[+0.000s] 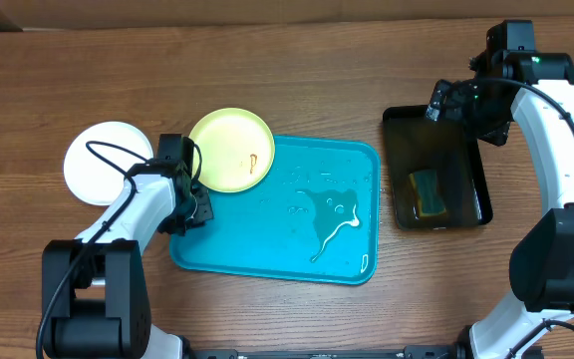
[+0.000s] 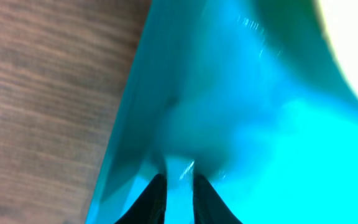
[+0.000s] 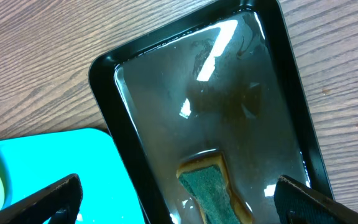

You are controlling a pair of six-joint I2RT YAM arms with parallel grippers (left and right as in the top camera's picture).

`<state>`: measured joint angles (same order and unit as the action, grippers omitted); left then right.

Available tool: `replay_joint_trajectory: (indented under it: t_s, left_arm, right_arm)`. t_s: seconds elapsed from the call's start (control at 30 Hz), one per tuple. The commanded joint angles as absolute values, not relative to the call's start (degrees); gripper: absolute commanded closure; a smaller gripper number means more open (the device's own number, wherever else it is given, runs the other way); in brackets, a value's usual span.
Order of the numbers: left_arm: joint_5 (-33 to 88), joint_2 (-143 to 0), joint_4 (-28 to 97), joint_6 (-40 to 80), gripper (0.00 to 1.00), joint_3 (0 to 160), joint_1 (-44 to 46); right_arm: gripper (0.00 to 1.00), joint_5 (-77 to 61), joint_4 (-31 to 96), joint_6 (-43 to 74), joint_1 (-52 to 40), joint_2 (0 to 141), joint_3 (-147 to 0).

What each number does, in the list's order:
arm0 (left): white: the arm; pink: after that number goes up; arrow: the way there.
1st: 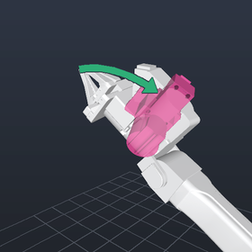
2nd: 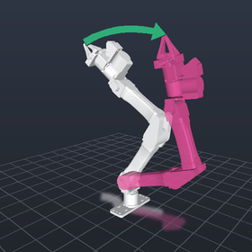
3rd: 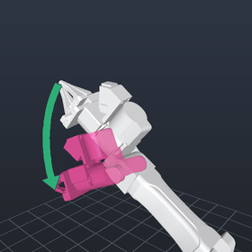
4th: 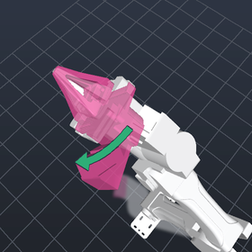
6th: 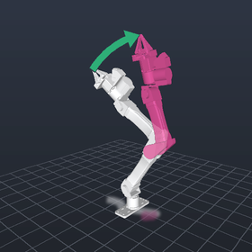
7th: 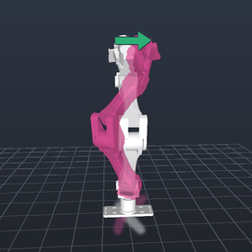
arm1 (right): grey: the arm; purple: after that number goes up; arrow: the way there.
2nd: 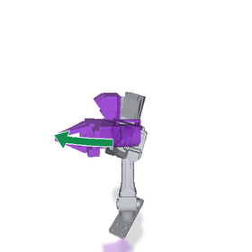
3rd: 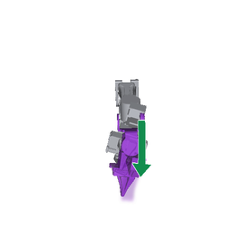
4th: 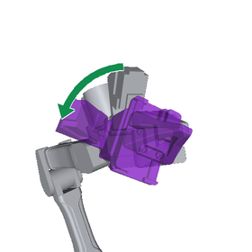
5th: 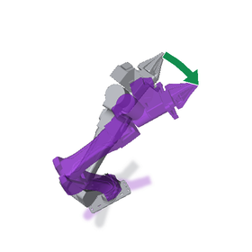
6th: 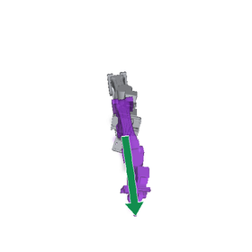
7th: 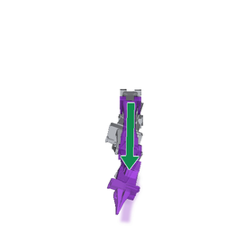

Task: Clean dirty plates on tray and stack at the side
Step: 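Grasp the yellow plate rim with the left gripper and hold it, then lower the right gripper into the black tray toward the sponge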

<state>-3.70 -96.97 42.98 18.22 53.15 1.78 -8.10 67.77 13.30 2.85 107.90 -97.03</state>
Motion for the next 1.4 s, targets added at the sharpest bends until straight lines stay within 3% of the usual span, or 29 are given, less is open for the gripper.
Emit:
replay_joint_trajectory:
  t_s: [0.0, 0.13, 0.23, 0.4, 0.57, 0.83, 0.9, 0.97, 1.3, 1.37]
  left_arm:
    - [-5.10, -97.01, 44.21, 16.71, 0.78, 56.97, 1.52]
    - [-6.13, -97.01, 44.29, 16.21, 0.76, 58.28, 1.52]
    - [-7.49, -97.01, 44.03, 15.20, 0.63, 58.28, 1.48]
    - [-9.13, -97.01, 43.18, 15.22, 0.59, 58.28, 0.69]
    - [-9.19, -97.21, 41.28, 15.20, 0.45, 58.24, -1.08]
    - [-7.62, -97.73, 38.50, 15.44, 0.51, 55.92, -1.32]
    - [-7.18, -97.93, 38.72, 15.44, 0.61, 55.55, -1.32]
    - [-6.39, -97.93, 38.63, 15.44, 0.66, 55.55, -1.32]
    - [-4.82, -99.37, 36.95, 16.58, 0.67, 54.15, -1.32]
    - [-4.80, -99.42, 37.01, 16.78, 0.77, 54.08, -1.32]
  right_arm:
    - [0.00, -7.99, 67.59, 13.54, 2.55, 107.37, -97.47]
    - [0.00, -7.99, 67.59, 13.56, 2.55, 107.37, -97.47]
    - [0.00, -7.99, 67.59, 13.56, 2.55, 107.37, -97.47]
    - [0.00, -7.99, 67.59, 13.54, 2.55, 107.37, -97.47]
    - [0.00, -7.99, 67.59, 13.54, 2.55, 107.37, -97.47]
    - [0.00, -7.99, 67.59, 13.54, 2.55, 107.37, -97.47]
    - [0.00, -7.99, 67.59, 13.54, 2.55, 107.37, -97.47]
    - [0.00, -7.99, 67.59, 13.54, 2.55, 107.37, -97.47]
    - [0.00, -7.99, 67.59, 13.54, 2.55, 107.37, -97.47]
    - [0.00, -7.99, 67.59, 13.56, 2.55, 107.37, -97.47]
